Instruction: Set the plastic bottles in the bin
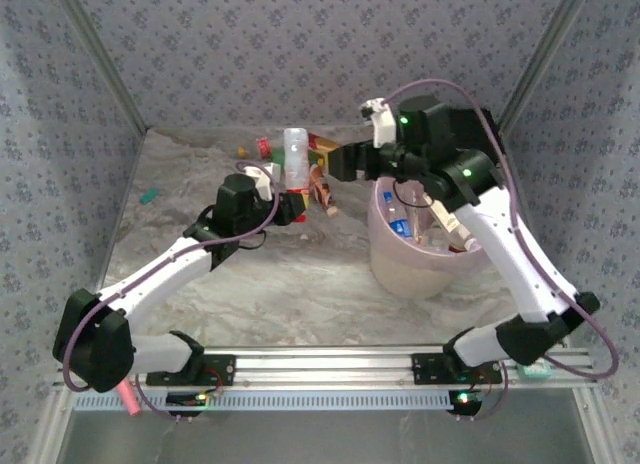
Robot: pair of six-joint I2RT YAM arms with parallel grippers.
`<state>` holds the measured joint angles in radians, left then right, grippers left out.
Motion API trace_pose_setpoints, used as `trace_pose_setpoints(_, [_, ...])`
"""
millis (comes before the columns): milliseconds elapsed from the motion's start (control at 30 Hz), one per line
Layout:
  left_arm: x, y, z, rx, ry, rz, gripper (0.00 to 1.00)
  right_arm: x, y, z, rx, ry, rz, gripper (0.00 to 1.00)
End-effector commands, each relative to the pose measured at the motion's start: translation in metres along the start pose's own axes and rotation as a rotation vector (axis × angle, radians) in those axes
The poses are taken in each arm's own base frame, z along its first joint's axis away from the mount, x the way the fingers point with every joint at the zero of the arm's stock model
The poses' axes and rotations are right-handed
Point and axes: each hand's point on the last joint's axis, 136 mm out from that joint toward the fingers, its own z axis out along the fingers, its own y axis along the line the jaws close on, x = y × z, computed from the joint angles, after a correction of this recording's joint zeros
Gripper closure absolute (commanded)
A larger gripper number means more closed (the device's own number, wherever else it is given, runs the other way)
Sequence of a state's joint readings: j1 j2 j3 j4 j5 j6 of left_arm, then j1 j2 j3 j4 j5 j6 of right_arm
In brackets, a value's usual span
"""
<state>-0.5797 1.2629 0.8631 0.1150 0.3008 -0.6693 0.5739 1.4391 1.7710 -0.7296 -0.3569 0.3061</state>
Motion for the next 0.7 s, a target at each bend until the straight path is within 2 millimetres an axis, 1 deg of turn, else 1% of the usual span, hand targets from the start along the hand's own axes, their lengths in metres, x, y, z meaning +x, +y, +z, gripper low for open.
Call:
trace_pose_setpoints(0, [-0.013, -0.041, -0.009, 0.195, -0.039, 0.074, 0.89, -0.010, 0.006, 0.019, -0.031, 0.005, -0.003, 0.16])
trace_pose_setpoints(67, [-0.015, -0.047, -0.011, 0.217, -0.048, 0.080, 0.89, -0.012, -0.004, 0.031, -0.013, 0.015, 0.034, 0.10])
trace_pose_setpoints(167, [-0.014, -0.054, -0.013, 0.237, -0.058, 0.100, 0.89, -0.018, -0.015, 0.046, -0.006, 0.008, 0.075, 0.08])
trace_pose_setpoints(233, [-0.013, -0.059, -0.013, 0.256, -0.056, 0.116, 0.89, -0.021, -0.016, 0.056, -0.029, 0.010, 0.092, 0.08])
trace_pose_setpoints(367, [-0.009, -0.066, -0.011, 0.280, -0.041, 0.136, 0.89, -0.020, -0.013, 0.079, -0.076, 0.044, 0.116, 0.10])
trace_pose_setpoints(500, [-0.008, -0.069, -0.009, 0.288, -0.035, 0.142, 0.89, -0.018, -0.017, 0.090, -0.085, 0.046, 0.139, 0.15])
trace_pose_setpoints(667, [-0.009, -0.071, -0.010, 0.296, -0.036, 0.144, 0.89, -0.017, -0.022, 0.095, -0.071, 0.050, 0.143, 0.31])
